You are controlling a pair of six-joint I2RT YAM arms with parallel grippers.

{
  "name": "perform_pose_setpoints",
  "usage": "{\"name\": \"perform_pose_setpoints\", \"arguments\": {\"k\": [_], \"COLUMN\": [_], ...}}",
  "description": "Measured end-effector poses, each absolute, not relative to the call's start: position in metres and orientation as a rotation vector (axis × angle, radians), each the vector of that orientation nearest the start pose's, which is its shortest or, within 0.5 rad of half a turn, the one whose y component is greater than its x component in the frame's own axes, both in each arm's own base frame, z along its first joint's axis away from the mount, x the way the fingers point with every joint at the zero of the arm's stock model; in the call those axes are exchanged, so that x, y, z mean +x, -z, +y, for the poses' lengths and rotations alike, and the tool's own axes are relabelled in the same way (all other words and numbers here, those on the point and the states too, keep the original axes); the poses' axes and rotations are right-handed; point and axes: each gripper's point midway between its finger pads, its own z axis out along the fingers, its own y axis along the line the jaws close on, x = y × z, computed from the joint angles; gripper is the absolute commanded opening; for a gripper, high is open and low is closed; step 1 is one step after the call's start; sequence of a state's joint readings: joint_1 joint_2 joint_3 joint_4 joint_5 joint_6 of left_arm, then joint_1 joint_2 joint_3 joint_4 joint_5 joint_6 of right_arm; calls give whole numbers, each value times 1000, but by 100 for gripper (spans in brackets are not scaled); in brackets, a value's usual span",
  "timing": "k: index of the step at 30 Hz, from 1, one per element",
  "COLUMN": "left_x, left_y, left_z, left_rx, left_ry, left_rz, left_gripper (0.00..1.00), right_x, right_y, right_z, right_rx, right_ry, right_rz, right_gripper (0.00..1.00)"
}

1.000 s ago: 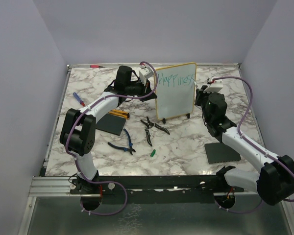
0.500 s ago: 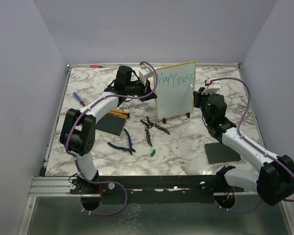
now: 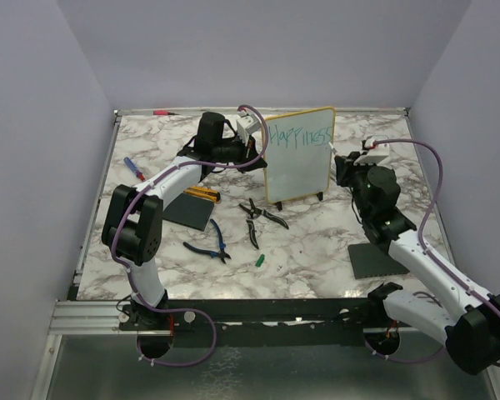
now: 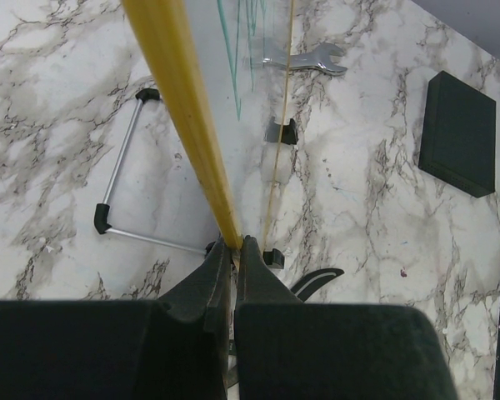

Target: Write a sentence on the whiteboard

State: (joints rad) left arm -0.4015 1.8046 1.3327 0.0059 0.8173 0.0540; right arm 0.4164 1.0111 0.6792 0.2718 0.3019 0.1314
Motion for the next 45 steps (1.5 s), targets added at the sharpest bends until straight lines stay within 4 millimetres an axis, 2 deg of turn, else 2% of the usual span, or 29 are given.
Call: {"name": "perform_pose_setpoints", "arguments": {"k": [5, 9, 15, 21, 28, 32, 38, 45], "left_x": [395, 395, 395, 395, 395, 395, 395, 395], "left_y": [-186, -185, -185, -185, -185, -185, -185, -184], "left_z": [-305, -305, -305, -304, -304, -304, -304, -304], "left_rx": [956, 959, 962, 966, 968, 968, 968, 971], "left_ry": [1044, 1042, 1040, 1036, 1035, 1036, 1035, 1033], "left_rz": [1794, 1791, 1789, 1786, 1785, 1786, 1785, 1783], "left_gripper": [0, 0, 0, 0, 0, 0, 0, 0], "right_x": [351, 346, 336, 327, 323, 322, 331, 343], "right_y": [-260, -254, -250, -250, -226, -219, -221, -220], "right_z": [106, 116, 142, 178, 212, 226, 236, 230], "right_rx": [10, -12, -62, -126, -206, -235, -232, -180], "right_ry": [-197, -256, -421, -602, -684, -701, -691, -633], "right_rz": [1642, 1672, 1702, 1708, 1775, 1792, 1777, 1771], "right_gripper": [1, 1, 1, 1, 1, 1, 1, 1]}}
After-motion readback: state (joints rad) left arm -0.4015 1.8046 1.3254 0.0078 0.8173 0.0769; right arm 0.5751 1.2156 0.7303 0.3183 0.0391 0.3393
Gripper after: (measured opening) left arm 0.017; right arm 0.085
